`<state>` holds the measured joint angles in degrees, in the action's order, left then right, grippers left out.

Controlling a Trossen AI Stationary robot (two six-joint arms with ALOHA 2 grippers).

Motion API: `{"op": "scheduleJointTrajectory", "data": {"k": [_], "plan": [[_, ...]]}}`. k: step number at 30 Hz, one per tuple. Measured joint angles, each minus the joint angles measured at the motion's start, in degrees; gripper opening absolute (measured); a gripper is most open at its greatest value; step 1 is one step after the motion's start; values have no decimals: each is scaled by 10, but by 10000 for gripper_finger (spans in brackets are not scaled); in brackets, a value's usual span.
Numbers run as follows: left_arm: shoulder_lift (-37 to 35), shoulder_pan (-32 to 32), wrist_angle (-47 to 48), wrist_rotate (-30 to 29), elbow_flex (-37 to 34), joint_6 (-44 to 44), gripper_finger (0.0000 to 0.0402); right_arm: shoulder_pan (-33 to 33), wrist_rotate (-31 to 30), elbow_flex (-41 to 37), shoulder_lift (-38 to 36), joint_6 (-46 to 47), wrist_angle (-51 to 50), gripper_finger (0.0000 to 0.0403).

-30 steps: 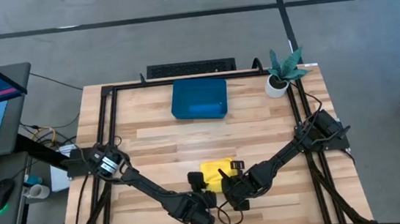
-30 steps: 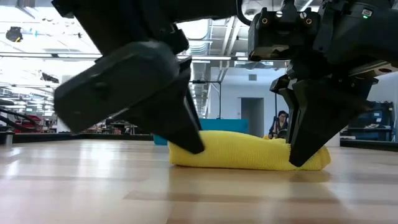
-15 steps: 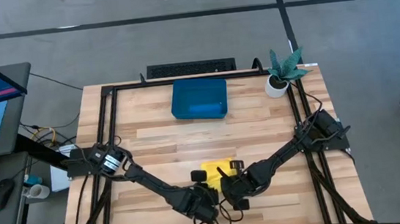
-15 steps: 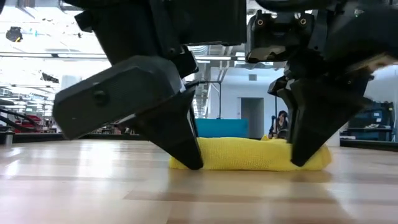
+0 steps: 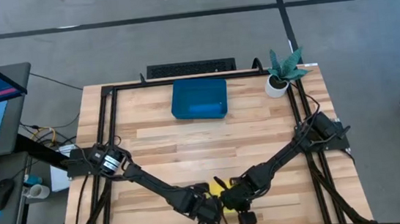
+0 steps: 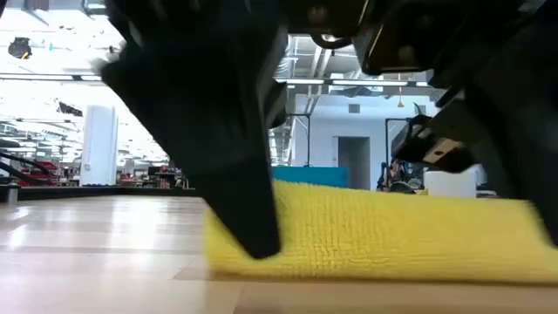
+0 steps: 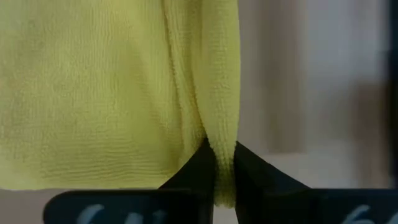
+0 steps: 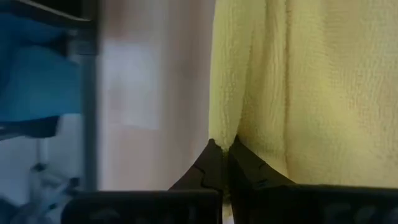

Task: Roll microfiber towels into tight, uniform cylinder then place into a basket
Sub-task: Roll the yellow microfiber cloth

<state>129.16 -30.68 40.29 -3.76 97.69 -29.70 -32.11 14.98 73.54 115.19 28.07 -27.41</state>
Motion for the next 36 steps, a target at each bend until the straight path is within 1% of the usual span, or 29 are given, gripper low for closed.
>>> {"op": "scheduleJointTrajectory", "data": {"k": [3,5,12,15,29,36], "plan": [[0,-3,5,36,15,-20,15,-2,36,-1,1,2,36,22],[-1,-7,9,47,20,-31,14,-1,56,-1,1,5,48,20],[-23,-6,23,80,19,-36,19,0,88,1,0,17,75,23],[-32,-6,27,91,19,-31,18,1,101,2,-2,7,79,23],[-36,3,27,52,-16,-74,19,53,114,-1,5,-1,44,19],[-35,4,32,51,-16,-75,20,73,122,-22,3,16,70,21]]}}
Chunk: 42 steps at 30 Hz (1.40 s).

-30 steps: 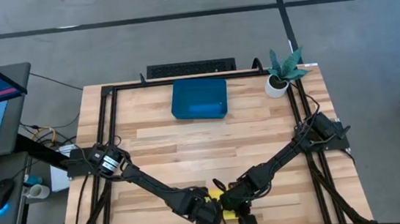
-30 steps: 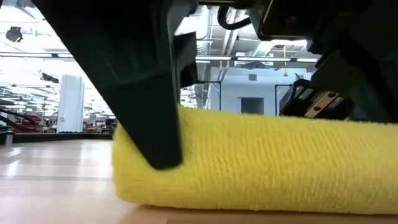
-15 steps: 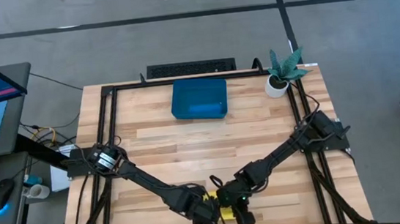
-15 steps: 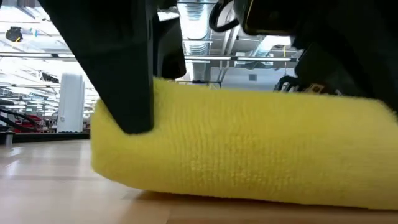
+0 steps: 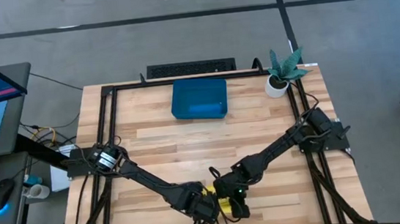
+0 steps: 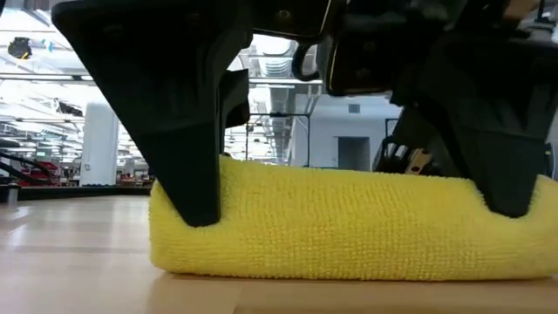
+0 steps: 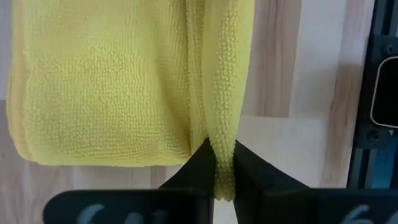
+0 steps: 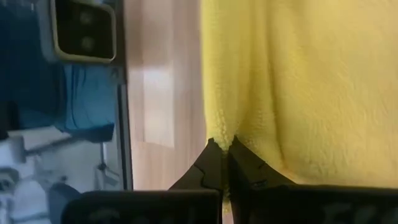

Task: Roll microfiber towels into tight, uniform cylinder then place into a basket
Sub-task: Roll the yellow microfiber cloth

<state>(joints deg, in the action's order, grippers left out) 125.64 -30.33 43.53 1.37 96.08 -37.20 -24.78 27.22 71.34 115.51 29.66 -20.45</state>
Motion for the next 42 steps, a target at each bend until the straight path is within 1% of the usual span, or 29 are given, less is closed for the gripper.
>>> {"op": "scheduleJointTrajectory", "data": {"k": [3,8,10,14,17,23,26,32,38,42], "plan": [[2,1,5,4,0,-3,20,10,10,-16,0,47,16,19],[2,1,12,1,-1,-5,20,20,8,-21,0,68,30,20],[2,2,12,9,1,19,20,24,16,-21,3,89,24,20],[2,1,14,-3,1,32,25,32,14,-21,2,95,21,16],[2,1,16,-11,1,45,42,35,12,-22,2,99,21,17],[2,0,30,-13,1,47,102,35,7,-22,2,95,20,16],[2,-1,33,-14,0,63,127,35,6,-22,2,94,20,16],[1,-13,44,-19,0,67,150,35,4,-22,1,93,18,16],[1,-42,70,-62,1,39,151,35,3,-22,1,93,19,17],[-12,-75,98,-111,10,18,151,35,4,-22,1,94,19,15]]}}
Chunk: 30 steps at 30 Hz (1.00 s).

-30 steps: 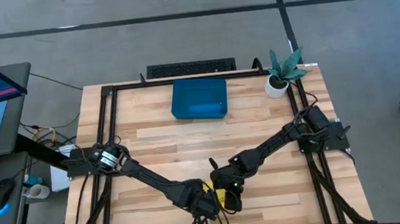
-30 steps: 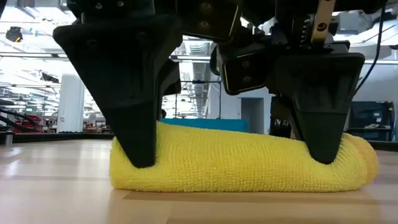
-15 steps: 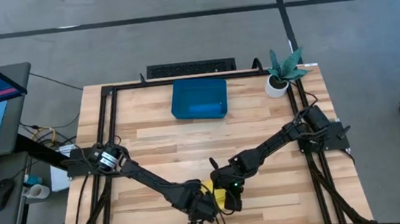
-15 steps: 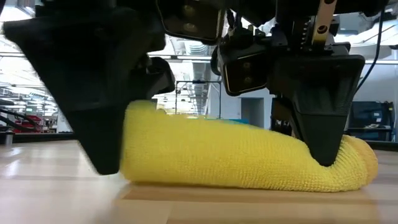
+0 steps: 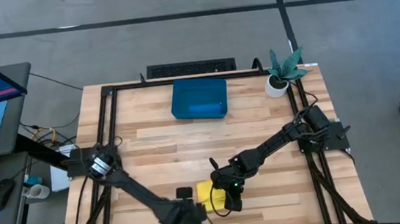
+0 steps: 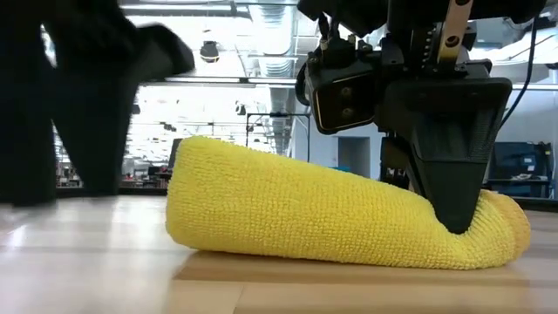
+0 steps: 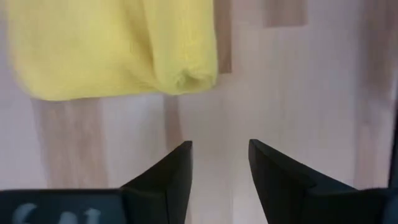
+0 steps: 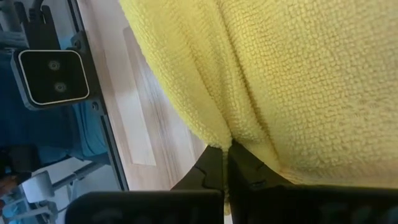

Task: Roll microfiber towels into tight, uniform cylinder then place into a basket
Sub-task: Roll the yellow microfiber cloth

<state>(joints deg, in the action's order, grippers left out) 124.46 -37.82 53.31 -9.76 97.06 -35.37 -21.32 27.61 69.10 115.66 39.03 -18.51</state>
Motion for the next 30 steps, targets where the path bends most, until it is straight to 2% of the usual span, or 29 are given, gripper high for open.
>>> {"op": "scheduleJointTrajectory", "data": {"k": [4,8,12,17,21,25,30], "plan": [[-24,-37,-30,-75,1,28,151,0,0,0,0,0,1,15],[-30,-68,-137,-127,2,164,151,0,0,0,0,0,1,17],[-27,-57,-207,-112,2,241,151,-2,-1,0,0,0,1,14],[-26,-16,-204,-103,-18,242,150,-5,-3,0,0,0,0,17],[-25,6,-234,-53,-55,237,150,-7,-4,0,0,0,0,14],[-25,9,-241,-93,-64,236,150,-7,-4,0,0,0,0,17],[-26,17,-231,-102,-66,234,150,-7,-4,0,0,0,0,14]]}}
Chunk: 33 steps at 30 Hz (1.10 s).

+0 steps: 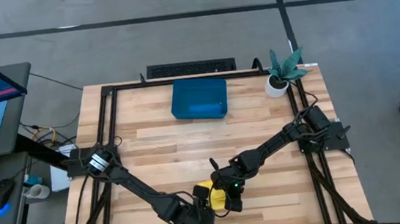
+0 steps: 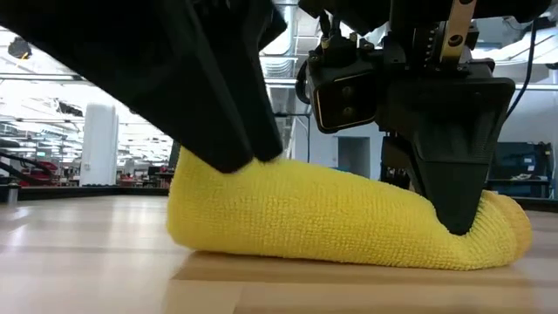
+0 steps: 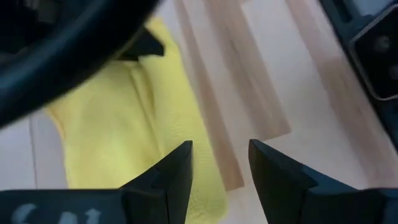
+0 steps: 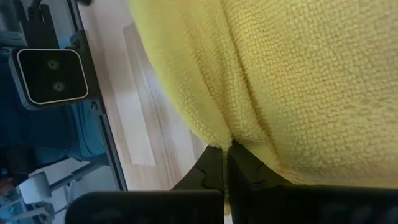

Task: Roll microfiber towels into tight, uniform cylinder then place into a basket
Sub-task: Roll the yellow microfiber cloth

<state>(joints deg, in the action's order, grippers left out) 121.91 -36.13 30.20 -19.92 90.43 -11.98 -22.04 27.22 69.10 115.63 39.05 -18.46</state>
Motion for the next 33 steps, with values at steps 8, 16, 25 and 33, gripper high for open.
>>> {"op": "scheduleJointTrajectory", "data": {"k": [8,16,25,33], "plan": [[0,29,-23,35,-49,-25,150,0,2,0,0,0,1,17],[-4,48,-54,80,-88,-60,150,-2,1,0,0,1,8,54],[-2,47,-61,85,-90,-61,150,-3,17,0,-5,4,0,161],[-1,51,-64,91,-90,-68,150,-28,-56,-2,-75,-44,-86,176]]}}
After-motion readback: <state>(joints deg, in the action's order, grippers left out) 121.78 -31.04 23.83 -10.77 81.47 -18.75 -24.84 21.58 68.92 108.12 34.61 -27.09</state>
